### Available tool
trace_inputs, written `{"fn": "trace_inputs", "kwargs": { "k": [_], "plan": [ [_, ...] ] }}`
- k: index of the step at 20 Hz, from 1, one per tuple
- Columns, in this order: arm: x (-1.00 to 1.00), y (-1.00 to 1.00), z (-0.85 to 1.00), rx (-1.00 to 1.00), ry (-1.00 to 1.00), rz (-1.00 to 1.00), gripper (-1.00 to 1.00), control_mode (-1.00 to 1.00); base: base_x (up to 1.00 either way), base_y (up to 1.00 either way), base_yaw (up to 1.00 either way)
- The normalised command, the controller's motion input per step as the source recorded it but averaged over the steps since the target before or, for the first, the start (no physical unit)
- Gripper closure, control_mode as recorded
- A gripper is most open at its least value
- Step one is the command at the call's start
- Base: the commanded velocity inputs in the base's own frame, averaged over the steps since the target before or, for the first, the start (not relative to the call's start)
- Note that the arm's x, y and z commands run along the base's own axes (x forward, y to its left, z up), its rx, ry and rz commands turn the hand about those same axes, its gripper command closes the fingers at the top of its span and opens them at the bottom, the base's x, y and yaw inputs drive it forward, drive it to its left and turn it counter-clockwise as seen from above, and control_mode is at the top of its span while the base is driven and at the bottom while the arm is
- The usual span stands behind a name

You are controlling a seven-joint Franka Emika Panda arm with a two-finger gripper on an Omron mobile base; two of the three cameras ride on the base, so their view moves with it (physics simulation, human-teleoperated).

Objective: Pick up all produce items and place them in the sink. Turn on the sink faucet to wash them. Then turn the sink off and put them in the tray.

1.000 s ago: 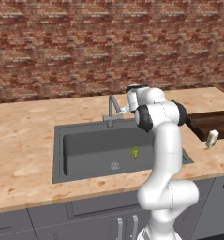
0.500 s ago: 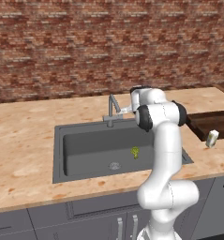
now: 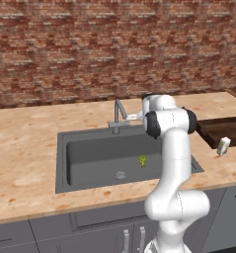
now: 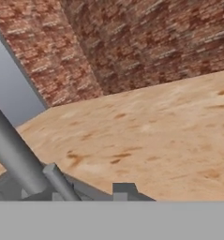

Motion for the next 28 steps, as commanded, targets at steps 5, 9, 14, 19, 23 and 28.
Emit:
{"fn": "trace_inputs", "kwargs": {
  "k": [5, 9, 14, 19, 23, 28],
  "plan": [
    [0.00, -0.59, -0.18, 0.11, 0.18, 0.00, 1.00, -1.00, 0.00, 0.00, 0.00],
    [0.00, -0.60, -0.17, 0.09, 0.15, 0.00, 1.00, -1.00, 0.00, 0.00, 0.00],
    [0.00, -0.62, -0.22, 0.08, 0.09, 0.00, 1.00, -1.00, 0.00, 0.00, 0.00],
    [0.00, -0.57, -0.26, 0.06, 0.05, 0.00, 1.00, -1.00, 0.00, 0.00, 0.00],
    [0.00, -0.57, -0.26, 0.06, 0.03, 0.00, 1.00, -1.00, 0.00, 0.00, 0.00],
    [0.00, -0.44, -0.21, 0.04, 0.02, 0.00, 1.00, -1.00, 0.00, 0.00, 0.00]
  ]
}}
